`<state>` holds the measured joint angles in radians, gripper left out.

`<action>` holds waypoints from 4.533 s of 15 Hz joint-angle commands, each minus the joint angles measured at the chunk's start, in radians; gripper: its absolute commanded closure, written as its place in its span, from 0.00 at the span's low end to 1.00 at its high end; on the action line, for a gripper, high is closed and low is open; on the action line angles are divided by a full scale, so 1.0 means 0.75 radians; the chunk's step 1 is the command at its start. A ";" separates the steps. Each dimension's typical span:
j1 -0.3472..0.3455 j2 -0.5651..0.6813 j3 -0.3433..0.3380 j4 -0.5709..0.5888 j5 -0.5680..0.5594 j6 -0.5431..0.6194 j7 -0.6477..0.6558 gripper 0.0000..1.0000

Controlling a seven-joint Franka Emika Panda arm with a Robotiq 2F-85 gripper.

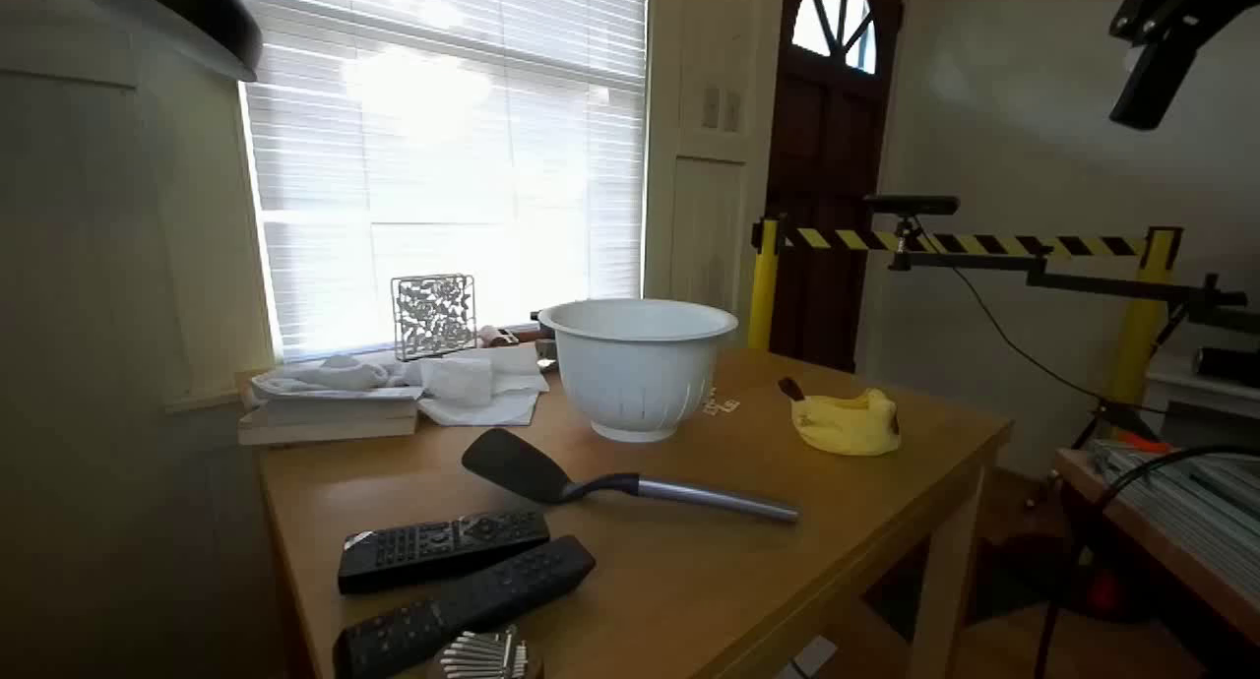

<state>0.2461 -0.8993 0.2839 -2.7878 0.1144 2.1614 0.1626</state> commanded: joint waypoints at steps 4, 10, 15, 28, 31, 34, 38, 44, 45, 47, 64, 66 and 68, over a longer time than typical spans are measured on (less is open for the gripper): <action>0.007 0.008 -0.008 -0.011 -0.008 -0.005 0.006 0.00; -0.219 0.099 -0.116 0.001 -0.077 0.100 0.046 0.00; -0.499 0.249 -0.234 0.000 -0.172 0.319 0.089 0.00; -0.918 0.636 -0.495 0.001 -0.324 0.618 0.126 0.00; -0.946 0.703 -0.499 0.011 -0.346 0.649 0.144 0.00; -0.945 0.704 -0.491 0.014 -0.347 0.649 0.159 0.00; -0.978 0.868 -0.491 0.106 -0.372 0.628 0.246 0.00; -0.946 1.142 -0.614 0.202 -0.347 0.695 0.304 0.00; -0.928 1.187 -0.644 0.219 -0.317 0.707 0.287 0.00; -0.899 1.267 -0.693 0.250 -0.250 0.744 0.277 0.00; -0.735 1.469 -0.767 0.253 0.013 0.851 0.239 0.00; -0.733 1.496 -0.731 0.243 0.080 0.924 0.206 0.00; -0.729 1.529 -0.701 0.247 0.133 0.987 0.174 0.10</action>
<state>-0.3128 0.2061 -0.2670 -2.6025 0.1372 2.8272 0.3408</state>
